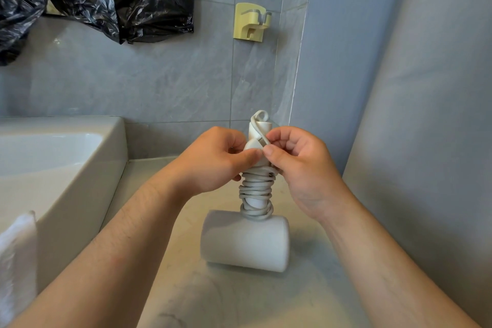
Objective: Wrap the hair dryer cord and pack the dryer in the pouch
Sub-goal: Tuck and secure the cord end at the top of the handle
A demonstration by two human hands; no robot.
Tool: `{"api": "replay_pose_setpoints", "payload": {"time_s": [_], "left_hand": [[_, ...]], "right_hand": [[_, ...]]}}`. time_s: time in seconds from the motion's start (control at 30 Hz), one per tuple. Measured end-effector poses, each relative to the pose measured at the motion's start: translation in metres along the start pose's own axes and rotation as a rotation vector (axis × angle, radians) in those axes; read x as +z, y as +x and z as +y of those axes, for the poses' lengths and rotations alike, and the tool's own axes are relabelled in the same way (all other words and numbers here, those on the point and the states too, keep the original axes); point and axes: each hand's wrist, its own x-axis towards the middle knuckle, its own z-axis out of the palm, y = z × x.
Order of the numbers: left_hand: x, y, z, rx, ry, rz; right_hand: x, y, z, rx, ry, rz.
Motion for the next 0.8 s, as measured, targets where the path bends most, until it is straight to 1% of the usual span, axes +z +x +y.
{"api": "replay_pose_setpoints", "payload": {"time_s": [0.07,0.17,0.3,0.37,0.47,0.53,0.63,0.8], "left_hand": [[0.000,-0.001,0.000,-0.012,-0.052,0.009],[0.000,-0.003,0.000,-0.030,-0.216,0.015],[0.006,-0.004,0.000,-0.038,-0.296,0.076],[0.009,-0.004,0.000,-0.029,-0.312,0.100],[0.013,-0.004,-0.002,-0.013,-0.294,0.141],[0.015,-0.003,-0.004,-0.018,-0.257,0.160],[0.016,-0.002,-0.004,-0.039,-0.236,0.164],[0.017,0.001,-0.006,-0.066,-0.234,0.143]], "right_hand": [[0.001,-0.001,-0.002,-0.025,0.036,-0.021],[0.003,-0.003,-0.001,-0.059,0.049,-0.009],[-0.001,0.000,0.003,-0.022,0.045,-0.017],[-0.007,0.000,0.003,0.001,0.028,-0.060],[-0.011,0.000,0.005,0.020,-0.112,-0.090],[-0.010,0.000,0.006,0.022,-0.171,-0.063],[-0.008,0.001,0.009,-0.027,-0.253,-0.013],[-0.003,0.000,0.015,-0.087,-0.287,0.041]]}}
